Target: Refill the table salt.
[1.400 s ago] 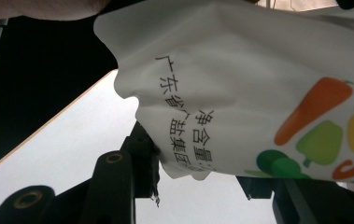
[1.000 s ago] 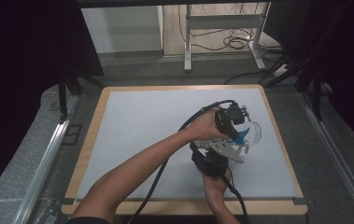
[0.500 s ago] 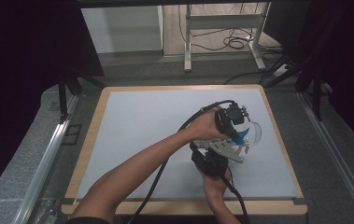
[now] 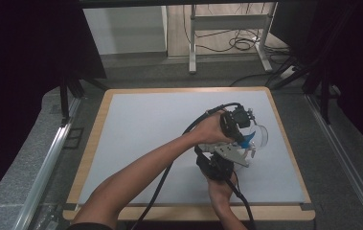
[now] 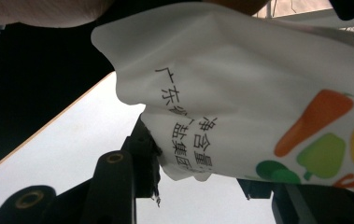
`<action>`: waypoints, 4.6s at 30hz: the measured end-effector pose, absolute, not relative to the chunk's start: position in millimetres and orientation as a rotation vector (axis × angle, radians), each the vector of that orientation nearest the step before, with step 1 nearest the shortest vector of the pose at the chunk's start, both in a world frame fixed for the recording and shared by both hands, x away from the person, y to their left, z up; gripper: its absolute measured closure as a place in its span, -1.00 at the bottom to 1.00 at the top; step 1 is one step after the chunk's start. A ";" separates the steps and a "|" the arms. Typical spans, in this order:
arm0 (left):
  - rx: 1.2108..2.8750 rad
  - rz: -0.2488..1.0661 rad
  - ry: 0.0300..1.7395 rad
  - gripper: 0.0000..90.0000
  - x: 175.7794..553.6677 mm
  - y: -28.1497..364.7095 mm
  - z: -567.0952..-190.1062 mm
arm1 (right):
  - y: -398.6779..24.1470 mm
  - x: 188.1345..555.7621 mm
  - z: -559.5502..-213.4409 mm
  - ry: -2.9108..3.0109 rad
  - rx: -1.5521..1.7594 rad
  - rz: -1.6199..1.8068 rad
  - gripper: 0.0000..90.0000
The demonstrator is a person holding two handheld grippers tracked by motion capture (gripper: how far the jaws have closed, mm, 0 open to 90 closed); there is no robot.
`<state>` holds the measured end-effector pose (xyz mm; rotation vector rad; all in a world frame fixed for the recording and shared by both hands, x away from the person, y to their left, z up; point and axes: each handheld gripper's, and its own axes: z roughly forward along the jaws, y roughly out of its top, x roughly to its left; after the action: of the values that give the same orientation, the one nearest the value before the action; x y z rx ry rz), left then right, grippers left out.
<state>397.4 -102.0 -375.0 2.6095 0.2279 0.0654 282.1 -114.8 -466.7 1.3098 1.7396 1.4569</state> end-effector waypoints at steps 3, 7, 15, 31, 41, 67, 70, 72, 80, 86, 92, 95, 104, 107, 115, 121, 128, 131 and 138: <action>2.609 0.066 0.229 1.00 397.3 -102.0 -374.9 | -114.7 282.0 -466.6 1.739 1.310 1.458 0.26; 2.610 0.065 0.229 1.00 397.5 -102.1 -374.9 | -114.7 282.0 -466.6 1.737 1.312 1.460 0.26; 2.611 0.066 0.228 1.00 397.6 -102.6 -373.7 | -114.9 282.4 -465.8 1.734 1.316 1.465 0.26; 2.612 0.068 0.215 1.00 397.2 -104.4 -370.1 | -116.9 283.7 -460.5 1.717 1.350 1.496 0.27; 2.610 0.064 0.216 1.00 397.3 -103.9 -371.5 | -116.8 283.6 -461.2 1.717 1.347 1.490 0.27; 2.614 0.062 0.227 1.00 400.5 -100.9 -375.3 | -113.7 286.5 -464.3 1.716 1.350 1.496 0.27; 2.616 0.061 0.235 1.00 400.7 -100.3 -376.2 | -113.0 286.7 -465.1 1.716 1.355 1.498 0.27; 2.614 0.060 0.234 1.00 401.0 -99.5 -377.0 | -112.5 287.0 -465.7 1.717 1.355 1.499 0.27; 2.614 0.057 0.239 1.00 401.9 -98.8 -378.4 | -111.5 287.9 -466.8 1.714 1.356 1.498 0.27; 2.615 0.057 0.244 1.00 401.4 -99.3 -378.0 | -111.9 288.0 -466.7 1.710 1.356 1.505 0.27; 2.614 0.053 0.237 1.00 400.9 -100.0 -378.1 | -111.6 288.0 -466.6 1.697 1.361 1.503 0.27; 2.617 0.054 0.235 1.00 401.0 -99.9 -378.4 | -110.9 287.9 -467.0 1.689 1.362 1.501 0.27; 2.617 0.051 0.235 1.00 401.2 -100.4 -379.4 | -110.8 288.3 -467.8 1.687 1.368 1.501 0.28; 2.617 0.049 0.235 1.00 401.1 -101.0 -379.6 | -111.2 288.3 -467.7 1.686 1.370 1.501 0.28; 2.614 0.052 0.232 1.00 399.8 -101.0 -378.3 | -112.0 287.4 -467.0 1.683 1.366 1.502 0.28; 2.612 0.050 0.230 1.00 399.6 -101.2 -378.0 | -112.3 286.9 -466.7 1.682 1.364 1.501 0.28; 2.610 0.047 0.232 1.00 399.8 -100.8 -377.8 | -112.3 287.0 -466.6 1.683 1.360 1.501 0.28; 2.611 0.048 0.230 1.00 399.7 -101.0 -377.7 | -112.5 286.9 -466.5 1.683 1.360 1.500 0.28; 2.614 0.046 0.231 1.00 400.0 -101.1 -377.7 | -112.3 286.8 -466.6 1.681 1.362 1.503 0.28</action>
<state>400.0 -101.1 -377.7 2.6135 0.2314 0.0457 286.8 -112.3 -466.6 1.3619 1.6806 1.5029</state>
